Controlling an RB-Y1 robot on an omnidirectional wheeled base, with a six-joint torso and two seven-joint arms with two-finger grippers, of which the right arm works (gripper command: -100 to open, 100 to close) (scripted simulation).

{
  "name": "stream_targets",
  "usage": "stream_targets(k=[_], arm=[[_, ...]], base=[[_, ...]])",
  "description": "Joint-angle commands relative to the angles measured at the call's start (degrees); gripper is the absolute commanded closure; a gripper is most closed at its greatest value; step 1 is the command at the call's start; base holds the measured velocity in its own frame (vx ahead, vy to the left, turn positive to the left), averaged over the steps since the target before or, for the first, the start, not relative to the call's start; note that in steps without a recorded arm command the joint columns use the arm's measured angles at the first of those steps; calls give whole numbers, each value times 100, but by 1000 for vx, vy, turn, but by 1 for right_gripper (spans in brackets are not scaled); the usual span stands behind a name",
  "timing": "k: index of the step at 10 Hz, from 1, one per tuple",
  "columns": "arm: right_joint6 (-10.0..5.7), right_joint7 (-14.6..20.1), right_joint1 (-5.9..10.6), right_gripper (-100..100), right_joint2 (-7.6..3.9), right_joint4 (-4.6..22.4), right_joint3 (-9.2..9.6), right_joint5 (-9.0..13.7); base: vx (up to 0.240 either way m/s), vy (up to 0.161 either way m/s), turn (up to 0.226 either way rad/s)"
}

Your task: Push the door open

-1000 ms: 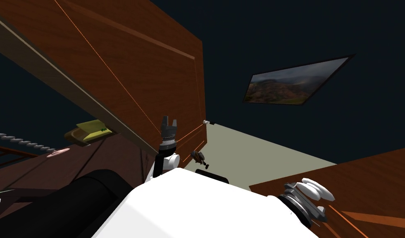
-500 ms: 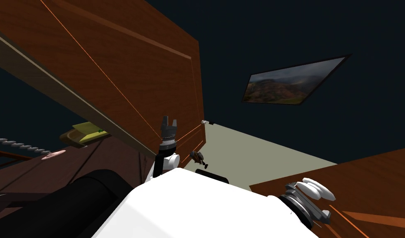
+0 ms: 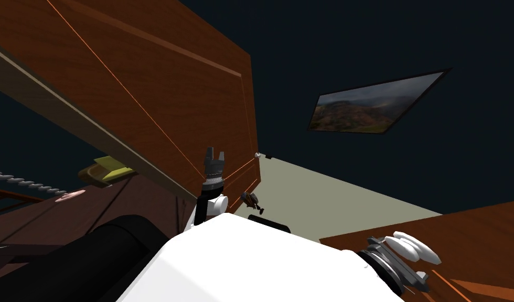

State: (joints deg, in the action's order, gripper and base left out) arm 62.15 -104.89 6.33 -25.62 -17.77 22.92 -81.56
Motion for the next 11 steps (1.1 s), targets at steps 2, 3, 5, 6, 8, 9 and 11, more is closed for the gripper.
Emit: stream_targets(k=[2, 3, 5, 6, 8, 9, 11], arm=[[113, -436, -517, 100, -205, -748, -146, 139], [151, -461, -525, 100, -220, -1000, -228, 215], [164, -470, -527, 100, -225, -976, -256, 241], [191, -488, -533, 100, -236, -925, -314, 296], [218, -506, -538, 100, -247, -875, -373, 350], [218, -506, -538, 100, -247, -875, -373, 350], [218, -506, -538, 100, -247, -875, -373, 350]], base=[[65, 12, -34], [47, -26, -8], [109, -41, -24], [89, -99, -2], [44, -76, -17], [-4, -60, -48], [6, -31, 2]])
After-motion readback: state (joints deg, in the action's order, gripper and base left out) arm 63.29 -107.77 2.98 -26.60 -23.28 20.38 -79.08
